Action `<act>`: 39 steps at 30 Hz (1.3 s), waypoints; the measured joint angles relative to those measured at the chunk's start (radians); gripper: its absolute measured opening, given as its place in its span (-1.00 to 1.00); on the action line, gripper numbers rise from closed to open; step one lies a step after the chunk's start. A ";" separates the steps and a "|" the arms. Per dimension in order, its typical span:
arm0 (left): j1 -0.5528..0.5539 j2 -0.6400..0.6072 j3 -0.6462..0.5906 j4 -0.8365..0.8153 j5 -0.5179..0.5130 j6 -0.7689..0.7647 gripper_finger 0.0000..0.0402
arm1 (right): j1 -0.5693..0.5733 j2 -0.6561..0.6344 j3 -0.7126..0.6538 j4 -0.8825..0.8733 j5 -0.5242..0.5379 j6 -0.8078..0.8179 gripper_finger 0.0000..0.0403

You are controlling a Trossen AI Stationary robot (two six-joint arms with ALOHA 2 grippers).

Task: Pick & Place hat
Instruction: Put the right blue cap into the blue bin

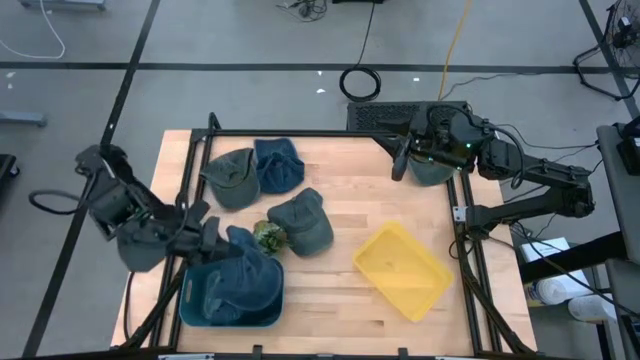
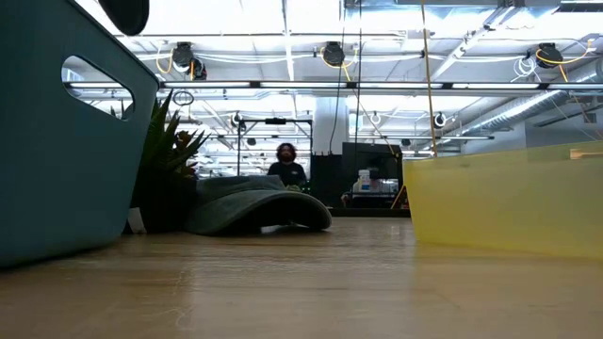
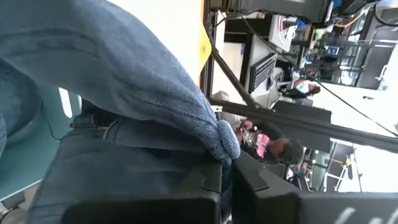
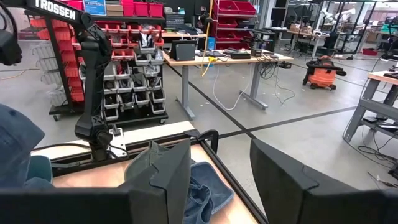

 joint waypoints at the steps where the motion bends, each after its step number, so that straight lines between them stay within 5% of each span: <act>1: -0.016 0.004 0.000 -0.006 -0.022 -0.011 -0.99 | 0.000 0.000 0.000 0.000 0.000 0.000 -0.23; 19: -0.203 0.081 0.000 -0.080 -0.318 -0.128 -0.99 | 0.000 0.000 0.000 0.000 -0.001 0.000 -0.23; 39: -0.302 0.155 -0.003 -0.263 -0.303 -0.281 -0.99 | 0.002 0.000 -0.001 -0.045 -0.001 0.000 -0.23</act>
